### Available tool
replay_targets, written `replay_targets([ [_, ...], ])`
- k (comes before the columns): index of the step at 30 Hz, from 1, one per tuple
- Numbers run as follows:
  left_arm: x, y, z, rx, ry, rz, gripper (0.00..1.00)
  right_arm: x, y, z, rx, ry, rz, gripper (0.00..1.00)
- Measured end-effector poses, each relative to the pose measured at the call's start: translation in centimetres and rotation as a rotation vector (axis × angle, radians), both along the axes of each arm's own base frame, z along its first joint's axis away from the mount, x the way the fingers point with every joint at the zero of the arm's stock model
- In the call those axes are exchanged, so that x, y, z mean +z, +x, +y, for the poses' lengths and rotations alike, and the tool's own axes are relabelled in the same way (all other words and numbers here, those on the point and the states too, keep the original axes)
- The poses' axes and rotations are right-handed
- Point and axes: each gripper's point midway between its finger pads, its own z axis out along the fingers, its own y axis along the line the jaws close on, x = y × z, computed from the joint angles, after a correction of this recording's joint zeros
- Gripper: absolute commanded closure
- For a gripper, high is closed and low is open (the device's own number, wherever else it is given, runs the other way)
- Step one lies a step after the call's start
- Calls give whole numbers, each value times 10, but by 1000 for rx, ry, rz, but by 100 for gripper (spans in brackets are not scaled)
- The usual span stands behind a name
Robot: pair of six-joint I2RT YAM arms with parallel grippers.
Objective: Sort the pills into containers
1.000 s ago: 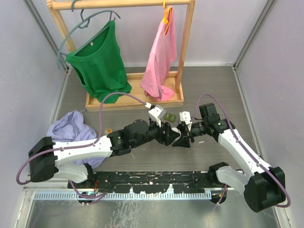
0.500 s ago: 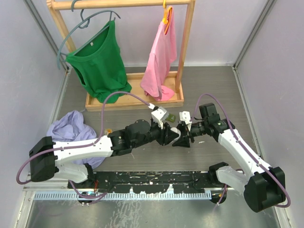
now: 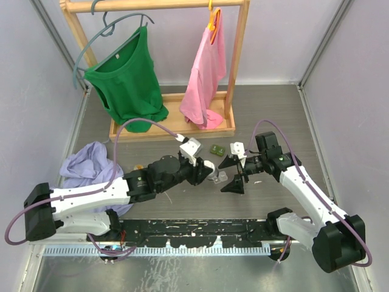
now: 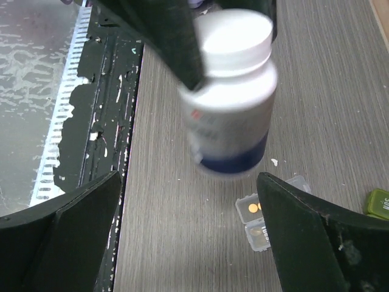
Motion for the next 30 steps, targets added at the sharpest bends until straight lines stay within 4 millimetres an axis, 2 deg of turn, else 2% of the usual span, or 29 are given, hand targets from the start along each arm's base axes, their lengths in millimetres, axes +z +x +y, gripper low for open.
replay_targets([
  [2, -9, 9, 18, 60, 37, 1, 100, 2, 0, -1, -4, 4, -6, 0],
  [6, -30, 34, 66, 215, 117, 11, 100, 4, 2, -2, -11, 8, -19, 0],
  [13, -61, 89, 162, 547, 190, 64, 100, 4, 3, -3, -16, 8, -19, 0],
  [19, -81, 121, 221, 790, 186, 135, 100, 4, 3, -3, -19, 8, -17, 0],
  [23, -101, 136, 247, 916, 204, 213, 100, 5, 4, -3, -22, 9, -16, 0],
  [27, -123, 145, 261, 994, 222, 285, 100, 6, 6, -3, -30, 9, -15, 0],
  [30, -129, 146, 266, 1026, 221, 305, 98, 6, 7, -2, -39, 8, -13, 0],
])
